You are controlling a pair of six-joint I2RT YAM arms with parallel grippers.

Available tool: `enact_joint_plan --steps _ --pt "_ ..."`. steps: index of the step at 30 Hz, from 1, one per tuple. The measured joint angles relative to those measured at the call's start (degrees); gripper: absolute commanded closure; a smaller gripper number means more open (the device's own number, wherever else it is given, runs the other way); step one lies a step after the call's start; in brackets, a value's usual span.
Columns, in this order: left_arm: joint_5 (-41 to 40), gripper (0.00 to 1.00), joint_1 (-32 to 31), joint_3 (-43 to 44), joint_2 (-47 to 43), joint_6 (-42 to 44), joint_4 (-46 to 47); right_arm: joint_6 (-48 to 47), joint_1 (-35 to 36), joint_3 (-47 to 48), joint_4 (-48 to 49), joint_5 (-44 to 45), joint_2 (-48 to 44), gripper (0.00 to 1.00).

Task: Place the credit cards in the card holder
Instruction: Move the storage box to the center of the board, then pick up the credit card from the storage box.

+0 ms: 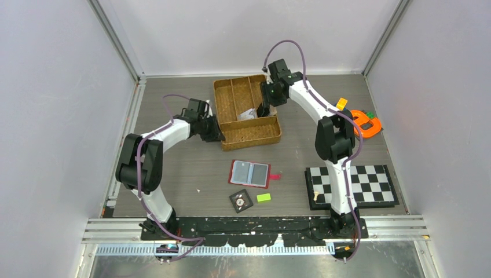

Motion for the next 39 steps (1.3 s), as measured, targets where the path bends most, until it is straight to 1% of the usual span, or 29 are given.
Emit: enact_joint_plan --steps 5,11,23,28,31,39 --pt "0.3 0.88 0.0 0.0 0.0 0.0 0.0 0.0 1.7 0.0 0.8 1.9 -0.4 0.47" --pt "0.5 0.89 0.0 0.0 0.0 0.0 0.1 0.4 2.5 0.0 1.5 2.1 -0.4 0.48" --pt "1.0 0.92 0.0 0.0 0.1 0.0 0.4 5.2 2.6 -0.7 7.0 -3.2 -0.4 0.48" --pt "1.0 0.92 0.0 0.0 0.1 0.0 0.4 6.8 2.6 -1.6 8.7 -3.7 -0.4 0.44" --pt "1.0 0.92 0.0 0.0 0.1 0.0 0.4 7.1 2.6 -2.4 9.0 -2.5 -0.4 0.45" --pt "1.1 0.93 0.0 0.0 0.1 0.0 0.4 7.3 2.6 -3.4 8.4 4.2 -0.4 0.46"
